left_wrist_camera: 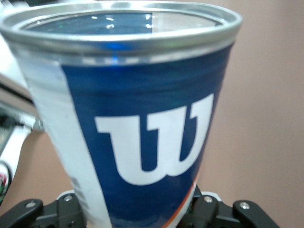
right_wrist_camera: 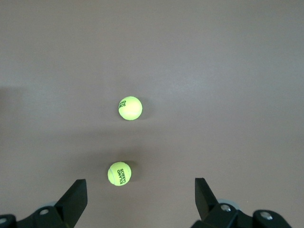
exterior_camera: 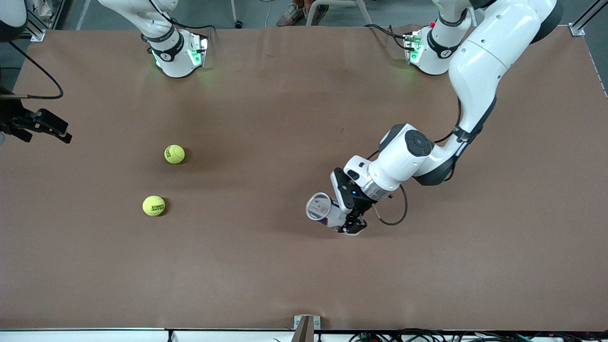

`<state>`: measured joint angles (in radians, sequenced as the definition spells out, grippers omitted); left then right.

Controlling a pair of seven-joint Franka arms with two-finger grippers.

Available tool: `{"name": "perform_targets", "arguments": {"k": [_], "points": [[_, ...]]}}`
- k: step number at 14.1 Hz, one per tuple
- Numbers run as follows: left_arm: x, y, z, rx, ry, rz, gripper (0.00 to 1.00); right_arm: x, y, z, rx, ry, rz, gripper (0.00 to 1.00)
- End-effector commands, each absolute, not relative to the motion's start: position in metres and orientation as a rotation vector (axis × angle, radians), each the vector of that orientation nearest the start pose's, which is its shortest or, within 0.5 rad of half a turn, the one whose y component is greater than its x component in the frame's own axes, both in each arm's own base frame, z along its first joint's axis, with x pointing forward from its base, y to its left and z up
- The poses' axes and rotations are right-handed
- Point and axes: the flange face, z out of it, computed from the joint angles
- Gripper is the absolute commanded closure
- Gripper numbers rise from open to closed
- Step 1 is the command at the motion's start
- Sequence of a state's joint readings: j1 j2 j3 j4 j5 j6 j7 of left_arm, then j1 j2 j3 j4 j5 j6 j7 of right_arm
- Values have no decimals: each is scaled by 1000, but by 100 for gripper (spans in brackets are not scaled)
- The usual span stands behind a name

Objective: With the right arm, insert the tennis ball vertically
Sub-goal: 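Carry the upright can toward the table middle while the right gripper reaches a ball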

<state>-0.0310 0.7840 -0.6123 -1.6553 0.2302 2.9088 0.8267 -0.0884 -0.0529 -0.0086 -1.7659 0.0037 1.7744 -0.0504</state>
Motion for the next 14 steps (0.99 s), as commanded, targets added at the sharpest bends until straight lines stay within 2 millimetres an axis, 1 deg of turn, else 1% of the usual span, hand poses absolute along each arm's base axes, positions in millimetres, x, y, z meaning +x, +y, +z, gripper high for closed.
{"name": "perform_targets", "arguments": {"k": [1, 2, 4, 6, 8, 9, 10, 11, 12, 14], "points": [[612, -406, 265, -2460, 1952, -1325, 27, 569, -58, 545, -3151, 62, -28, 0], [605, -416, 255, -2465, 1937, -1382, 27, 580, -57, 527, -3146, 59, -7, 0], [593, -430, 244, -2477, 1866, -1522, 27, 602, -51, 493, -3144, 43, -26, 0], [574, -449, 236, -2563, 1782, -1630, 27, 622, -47, 452, -3143, 28, -26, 0], [555, -465, 226, -2613, 1695, -1746, 27, 637, -30, 407, -3156, -26, 8, 0], [544, -474, 219, -2650, 1665, -1779, 27, 642, -28, 385, -3154, -29, 39, 0], [540, -477, 213, -2679, 1659, -1767, 27, 648, -30, 365, -3150, -17, 49, 0], [539, -479, 216, -2684, 1659, -1774, 27, 653, -29, 345, -3148, -16, 63, 0], [537, -481, 216, -2695, 1657, -1774, 27, 658, -29, 321, -3143, -11, 94, 0], [528, -489, 211, -2773, 1631, -1753, 26, 671, -28, 282, -3135, -8, 146, 0]]}}
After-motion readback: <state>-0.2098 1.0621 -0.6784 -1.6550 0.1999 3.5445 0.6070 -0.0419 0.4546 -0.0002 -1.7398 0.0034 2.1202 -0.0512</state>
